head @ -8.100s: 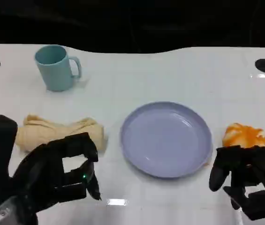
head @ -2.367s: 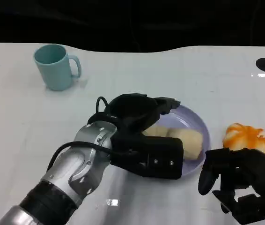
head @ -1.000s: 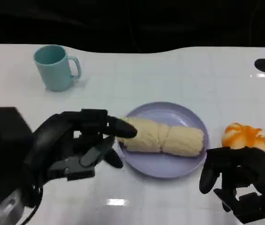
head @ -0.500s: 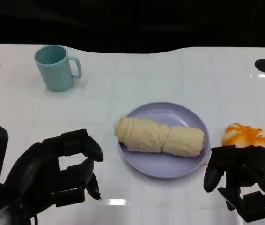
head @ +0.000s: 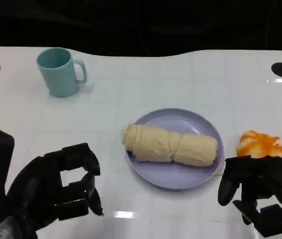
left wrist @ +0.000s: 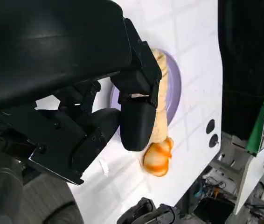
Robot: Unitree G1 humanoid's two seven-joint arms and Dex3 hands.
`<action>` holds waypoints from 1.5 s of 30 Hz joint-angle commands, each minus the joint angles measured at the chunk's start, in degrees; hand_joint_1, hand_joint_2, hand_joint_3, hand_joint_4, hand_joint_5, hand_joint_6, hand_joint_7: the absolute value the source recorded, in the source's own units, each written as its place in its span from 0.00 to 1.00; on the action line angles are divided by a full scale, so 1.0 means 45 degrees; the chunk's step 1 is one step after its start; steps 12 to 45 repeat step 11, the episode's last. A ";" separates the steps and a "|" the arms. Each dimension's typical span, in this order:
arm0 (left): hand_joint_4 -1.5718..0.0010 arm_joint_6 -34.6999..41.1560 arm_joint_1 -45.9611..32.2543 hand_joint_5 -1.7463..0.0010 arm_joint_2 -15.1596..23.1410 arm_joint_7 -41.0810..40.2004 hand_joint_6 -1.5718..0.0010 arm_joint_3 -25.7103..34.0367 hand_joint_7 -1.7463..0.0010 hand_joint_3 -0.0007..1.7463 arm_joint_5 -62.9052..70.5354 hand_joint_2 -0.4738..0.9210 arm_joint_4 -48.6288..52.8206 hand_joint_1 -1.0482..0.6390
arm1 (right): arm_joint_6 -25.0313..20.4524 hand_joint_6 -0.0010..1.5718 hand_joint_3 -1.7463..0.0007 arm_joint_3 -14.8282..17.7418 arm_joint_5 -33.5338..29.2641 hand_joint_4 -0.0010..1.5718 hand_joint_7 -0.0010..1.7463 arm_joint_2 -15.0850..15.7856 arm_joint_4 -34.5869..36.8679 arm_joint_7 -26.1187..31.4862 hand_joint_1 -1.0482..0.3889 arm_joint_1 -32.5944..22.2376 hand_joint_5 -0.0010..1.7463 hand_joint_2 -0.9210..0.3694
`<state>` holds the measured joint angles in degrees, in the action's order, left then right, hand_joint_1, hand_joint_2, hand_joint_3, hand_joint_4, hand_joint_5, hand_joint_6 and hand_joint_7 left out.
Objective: Grasp the towel on the left side of the plate with the left hand and place it into the plate.
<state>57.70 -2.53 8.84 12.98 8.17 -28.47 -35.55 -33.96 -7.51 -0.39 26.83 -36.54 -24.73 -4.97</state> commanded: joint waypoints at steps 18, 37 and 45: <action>0.45 -0.0484 -0.0065 0.00 0.0458 -0.0059 0.53 -0.0278 0.02 0.77 -0.0214 0.70 0.0005 0.55 | 0.0114 0.43 0.39 0.0204 0.0050 0.45 0.82 0.0262 -0.0027 -0.0115 0.75 -0.0185 0.96 0.26; 0.45 -0.0484 -0.0065 0.00 0.0458 -0.0059 0.53 -0.0278 0.02 0.77 -0.0214 0.70 0.0005 0.55 | 0.0114 0.43 0.39 0.0204 0.0050 0.45 0.82 0.0262 -0.0027 -0.0115 0.75 -0.0185 0.96 0.26; 0.45 -0.0484 -0.0065 0.00 0.0458 -0.0059 0.53 -0.0278 0.02 0.77 -0.0214 0.70 0.0005 0.55 | 0.0114 0.43 0.39 0.0204 0.0050 0.45 0.82 0.0262 -0.0027 -0.0115 0.75 -0.0185 0.96 0.26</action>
